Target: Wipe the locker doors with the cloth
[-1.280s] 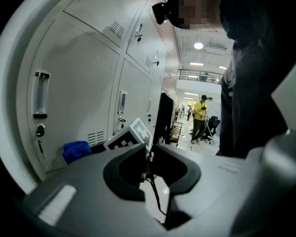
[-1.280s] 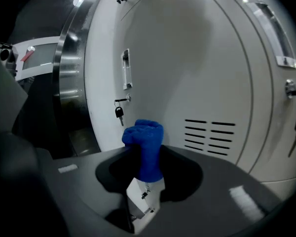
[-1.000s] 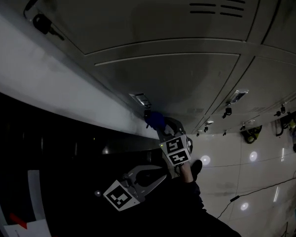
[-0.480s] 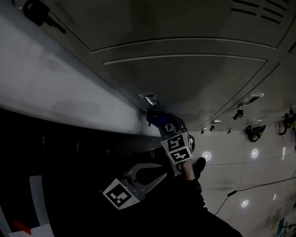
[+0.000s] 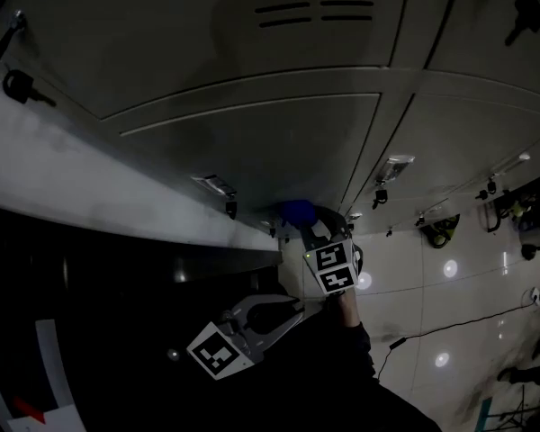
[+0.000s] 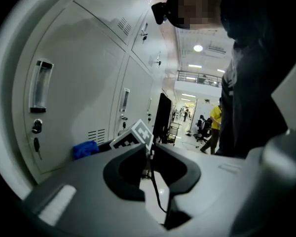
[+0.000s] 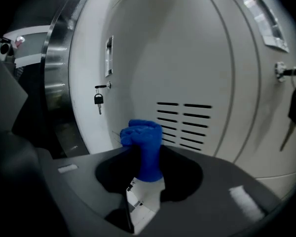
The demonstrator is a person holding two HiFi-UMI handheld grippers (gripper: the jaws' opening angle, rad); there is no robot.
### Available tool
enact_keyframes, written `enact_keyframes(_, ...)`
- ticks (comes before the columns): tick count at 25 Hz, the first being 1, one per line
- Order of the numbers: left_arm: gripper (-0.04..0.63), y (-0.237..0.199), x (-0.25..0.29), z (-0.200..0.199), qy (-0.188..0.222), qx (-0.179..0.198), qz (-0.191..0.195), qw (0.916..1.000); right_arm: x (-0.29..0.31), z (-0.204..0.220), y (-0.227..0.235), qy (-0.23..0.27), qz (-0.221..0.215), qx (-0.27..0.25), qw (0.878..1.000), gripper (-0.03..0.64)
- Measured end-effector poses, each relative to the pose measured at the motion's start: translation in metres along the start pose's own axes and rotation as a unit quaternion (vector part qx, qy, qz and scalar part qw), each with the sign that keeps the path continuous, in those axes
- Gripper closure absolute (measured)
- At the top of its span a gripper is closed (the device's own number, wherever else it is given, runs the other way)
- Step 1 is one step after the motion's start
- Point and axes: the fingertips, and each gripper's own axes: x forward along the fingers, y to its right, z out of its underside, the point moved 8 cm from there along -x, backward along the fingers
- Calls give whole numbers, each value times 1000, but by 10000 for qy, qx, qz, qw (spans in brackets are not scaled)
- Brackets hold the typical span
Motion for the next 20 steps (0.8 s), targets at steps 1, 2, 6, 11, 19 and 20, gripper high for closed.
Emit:
enact_keyframes(1,541,4,6,-2,-2,10,20,10000,-6,3,8,8,62,46,10000,495)
enact_keyframes(2,541,7,11,-4,-12,12,34,10000,-12,6,16,12,113,90,9999,495)
enact_keyframes(6,541,19,29,-11,-46,35,36,10000,-30,15,41,5,247,159,9996,495)
enact_keyframes(11,541,30,42,-17,-62,110,-38,9999,-42,23,60,50,301,263,9992,495)
enact_keyframes(19,541,26,42,-21,276,-152,-304,9990,-73,4,48,454,-89,140,9988,502)
enact_keyframes(20,541,24,41,-20,260,-129,-326,9990,-82,-2,46,575,-132,161,9981,502)
